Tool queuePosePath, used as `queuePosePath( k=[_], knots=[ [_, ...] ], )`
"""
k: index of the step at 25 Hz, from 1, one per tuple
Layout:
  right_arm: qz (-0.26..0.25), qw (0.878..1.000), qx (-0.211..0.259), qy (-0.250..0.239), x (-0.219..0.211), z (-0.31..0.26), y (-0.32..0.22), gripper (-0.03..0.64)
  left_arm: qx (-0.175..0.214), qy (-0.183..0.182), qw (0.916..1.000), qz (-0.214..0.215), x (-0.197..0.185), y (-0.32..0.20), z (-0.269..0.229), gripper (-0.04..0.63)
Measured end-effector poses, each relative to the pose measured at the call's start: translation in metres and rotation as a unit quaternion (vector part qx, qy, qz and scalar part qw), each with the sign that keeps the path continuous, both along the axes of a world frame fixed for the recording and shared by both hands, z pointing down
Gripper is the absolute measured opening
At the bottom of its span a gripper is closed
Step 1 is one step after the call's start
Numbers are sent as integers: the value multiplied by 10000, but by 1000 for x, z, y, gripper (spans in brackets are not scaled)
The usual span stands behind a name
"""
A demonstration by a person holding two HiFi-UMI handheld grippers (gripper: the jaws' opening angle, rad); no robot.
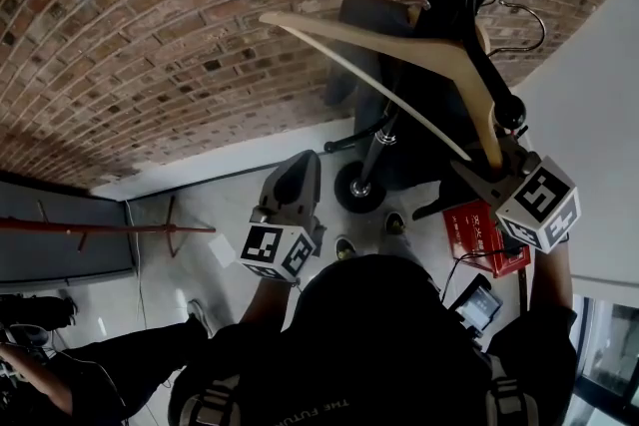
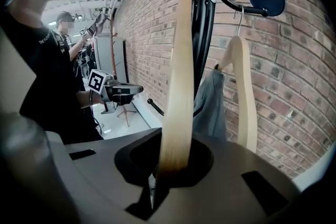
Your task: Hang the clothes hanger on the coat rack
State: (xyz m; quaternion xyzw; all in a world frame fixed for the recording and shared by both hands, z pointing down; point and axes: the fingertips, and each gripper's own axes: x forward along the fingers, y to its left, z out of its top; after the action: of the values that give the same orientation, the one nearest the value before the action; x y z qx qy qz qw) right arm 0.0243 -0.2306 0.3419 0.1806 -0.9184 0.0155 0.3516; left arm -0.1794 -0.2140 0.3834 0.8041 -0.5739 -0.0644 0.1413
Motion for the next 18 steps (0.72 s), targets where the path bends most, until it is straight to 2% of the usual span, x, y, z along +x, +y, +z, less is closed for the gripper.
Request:
queuePosePath(
  k=[12, 18],
  knots=[
    [-143, 9976, -197, 646, -1, 25, -2, 26, -62, 14, 10000, -69, -10, 9, 10, 20],
    [-130, 9966, -242, 783, 0, 33, -2, 26, -66, -16, 9999, -93, -15, 12, 10, 20]
  ],
)
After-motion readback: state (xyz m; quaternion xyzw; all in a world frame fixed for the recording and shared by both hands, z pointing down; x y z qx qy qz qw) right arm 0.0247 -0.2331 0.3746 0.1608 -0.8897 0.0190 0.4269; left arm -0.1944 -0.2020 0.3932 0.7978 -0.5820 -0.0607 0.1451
